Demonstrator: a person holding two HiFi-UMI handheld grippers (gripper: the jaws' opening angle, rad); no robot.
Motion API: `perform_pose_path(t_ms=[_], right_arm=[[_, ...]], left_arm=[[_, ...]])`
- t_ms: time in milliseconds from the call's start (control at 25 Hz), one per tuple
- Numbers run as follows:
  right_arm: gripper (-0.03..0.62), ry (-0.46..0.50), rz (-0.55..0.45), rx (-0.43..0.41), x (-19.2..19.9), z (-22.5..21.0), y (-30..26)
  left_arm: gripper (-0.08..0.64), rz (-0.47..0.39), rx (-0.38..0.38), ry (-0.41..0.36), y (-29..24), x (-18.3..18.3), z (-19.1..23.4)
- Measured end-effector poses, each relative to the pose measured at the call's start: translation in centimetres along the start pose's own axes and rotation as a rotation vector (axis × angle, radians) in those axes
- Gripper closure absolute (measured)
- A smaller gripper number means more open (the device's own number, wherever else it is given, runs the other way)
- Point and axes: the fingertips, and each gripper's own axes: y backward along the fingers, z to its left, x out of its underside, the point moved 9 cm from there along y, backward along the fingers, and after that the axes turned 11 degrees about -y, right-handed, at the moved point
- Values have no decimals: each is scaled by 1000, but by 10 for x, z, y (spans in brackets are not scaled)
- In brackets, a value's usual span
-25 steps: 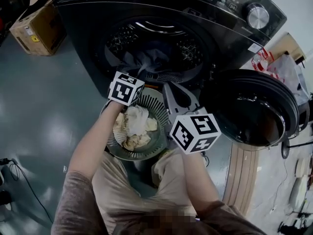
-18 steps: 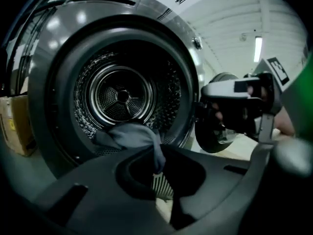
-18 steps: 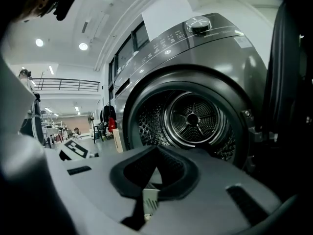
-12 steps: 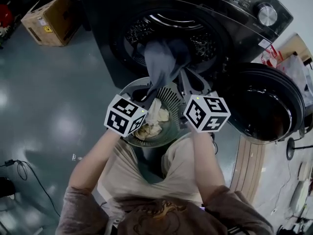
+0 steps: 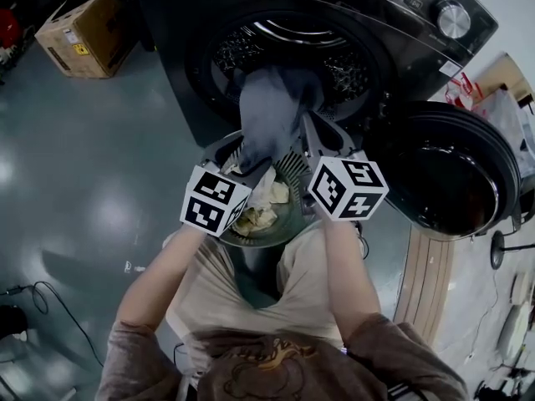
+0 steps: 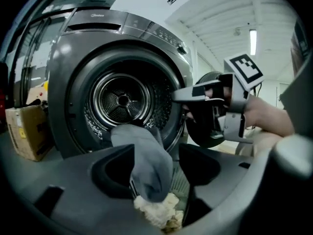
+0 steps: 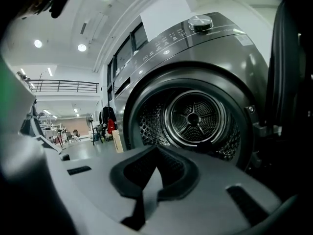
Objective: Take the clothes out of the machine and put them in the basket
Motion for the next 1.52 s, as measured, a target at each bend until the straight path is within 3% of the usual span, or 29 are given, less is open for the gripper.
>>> perform_pose_path(t_ms=[240,400,680,920,1080,1360,1520], right_arm=[[594,-12,-4,-17,-2,2,4],[595,-11,-10,-35,-4,6,8],[594,-13,9,-43,-3,11,13],[595,-21,12,-26,-7,4,15],[594,-19,16,-22,-8,2,16],[595,-25,12,-18,-8,-1,13],[594,-29,13,2,-8,-7,12]], left_arm=[[173,-27,-72,-15,-47,-6,32],[120,6,-86,-32,-93,-8,54],[106,103,-145,-54,-163,-1,91],[109,165,-105,-10,-191,10,101],[148,177,-91,10,-197,17,103],[423,128,-36,137,-185,17,101],[440,95,13,111,-164,11,80]])
